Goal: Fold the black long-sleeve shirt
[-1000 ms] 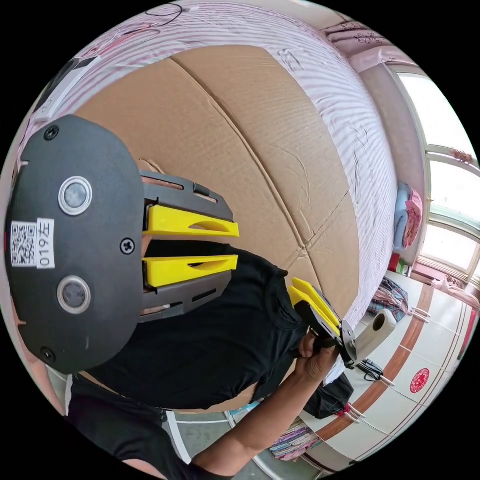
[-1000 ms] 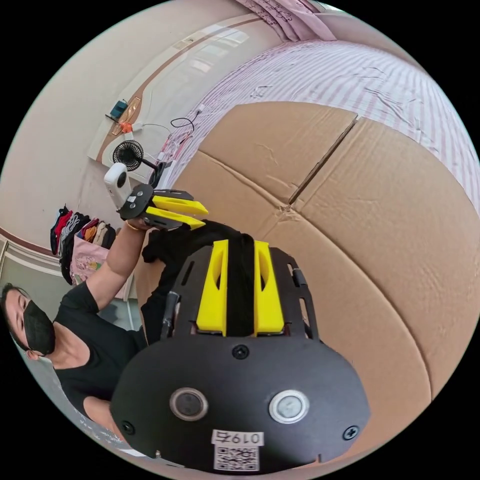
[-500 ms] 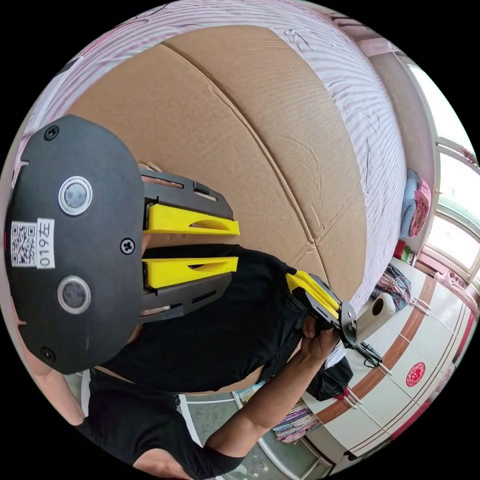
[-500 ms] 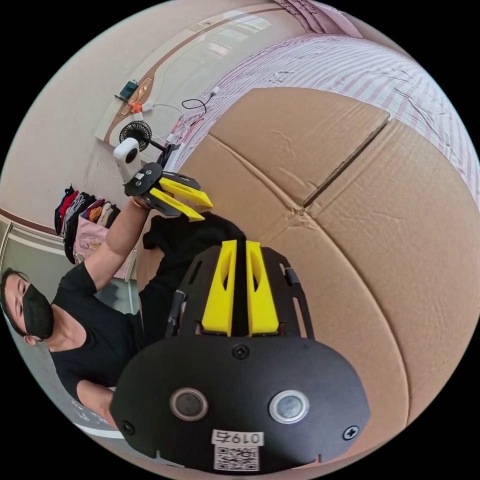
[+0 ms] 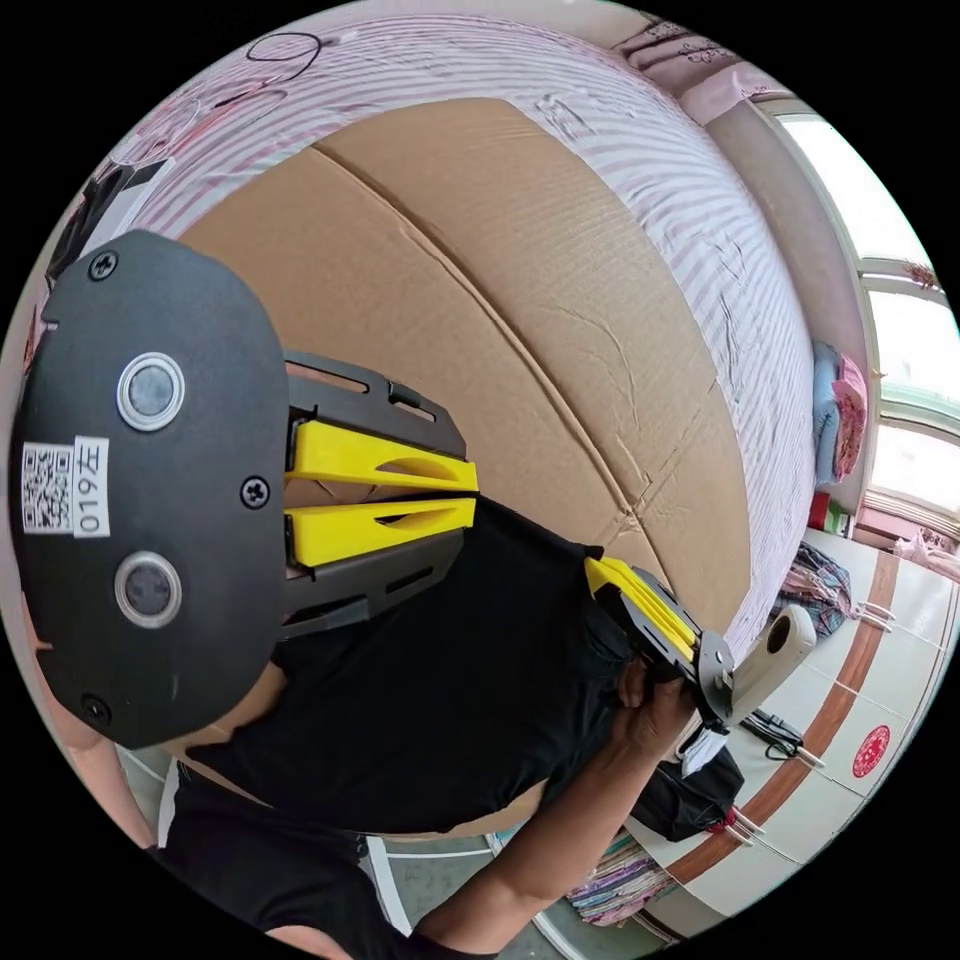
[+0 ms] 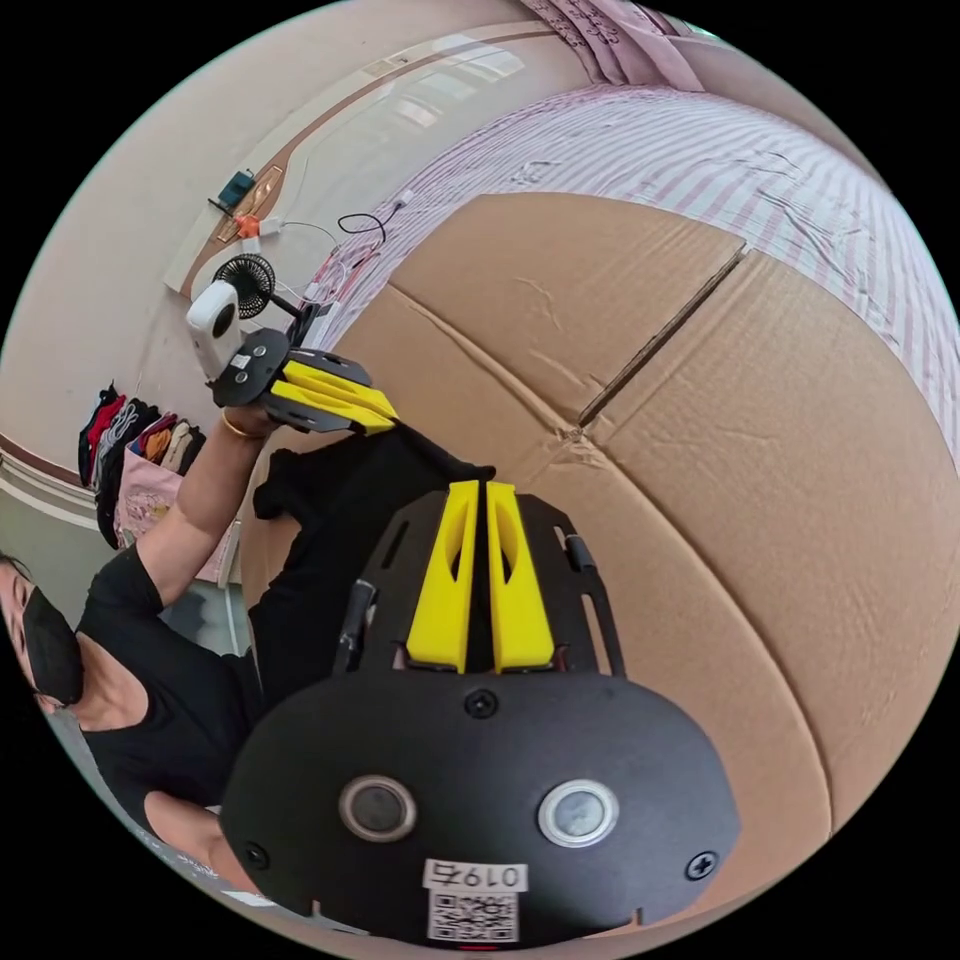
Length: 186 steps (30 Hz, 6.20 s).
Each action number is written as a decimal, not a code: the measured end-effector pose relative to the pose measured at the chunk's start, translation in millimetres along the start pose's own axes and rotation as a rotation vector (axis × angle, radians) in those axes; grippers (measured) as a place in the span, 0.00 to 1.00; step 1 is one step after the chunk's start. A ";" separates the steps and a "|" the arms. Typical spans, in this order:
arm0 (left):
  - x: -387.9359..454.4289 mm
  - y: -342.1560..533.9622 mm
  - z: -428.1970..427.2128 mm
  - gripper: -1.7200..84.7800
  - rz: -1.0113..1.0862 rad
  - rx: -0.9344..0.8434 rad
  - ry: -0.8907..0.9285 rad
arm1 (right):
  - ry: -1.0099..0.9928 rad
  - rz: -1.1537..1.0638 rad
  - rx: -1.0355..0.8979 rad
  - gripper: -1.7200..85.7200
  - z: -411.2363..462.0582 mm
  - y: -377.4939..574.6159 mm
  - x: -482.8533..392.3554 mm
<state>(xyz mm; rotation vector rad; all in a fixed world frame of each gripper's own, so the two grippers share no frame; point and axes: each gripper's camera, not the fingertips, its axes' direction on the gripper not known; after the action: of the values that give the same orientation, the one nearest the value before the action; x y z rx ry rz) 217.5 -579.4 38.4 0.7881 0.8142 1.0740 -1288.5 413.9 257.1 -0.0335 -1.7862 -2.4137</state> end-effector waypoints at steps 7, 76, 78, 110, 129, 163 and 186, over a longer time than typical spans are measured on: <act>29.8 -23.5 -3.7 0.03 0.000 -0.052 -0.172 | 0.091 0.010 0.030 0.02 0.4 -13.0 0.0; 254.4 -270.8 52.9 0.03 0.241 0.062 0.063 | 0.264 0.056 -0.047 0.09 -151.7 209.1 74.6; 261.8 -285.9 64.0 0.03 0.236 0.040 0.058 | 0.275 0.054 -0.061 0.09 -151.4 212.7 76.3; 275.7 -380.6 120.1 0.03 0.115 -0.072 0.044 | 0.220 0.131 0.004 0.11 -197.3 347.8 132.1; 280.2 -400.1 125.6 0.04 0.084 -0.074 0.016 | 0.203 0.227 0.091 0.05 -204.0 397.9 167.6; 255.5 -389.2 114.1 0.03 0.025 -0.082 0.047 | 0.227 0.238 0.086 0.05 -213.4 411.5 171.8; 121.8 -237.7 20.1 0.03 -0.247 0.048 -0.089 | 0.248 0.183 0.141 0.08 -213.0 340.6 105.9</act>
<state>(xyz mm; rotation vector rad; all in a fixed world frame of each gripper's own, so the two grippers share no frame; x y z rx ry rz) 368.3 -533.2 -178.1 0.7480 0.8400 0.7971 -1337.2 103.0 528.4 0.1079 -1.7509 -2.0630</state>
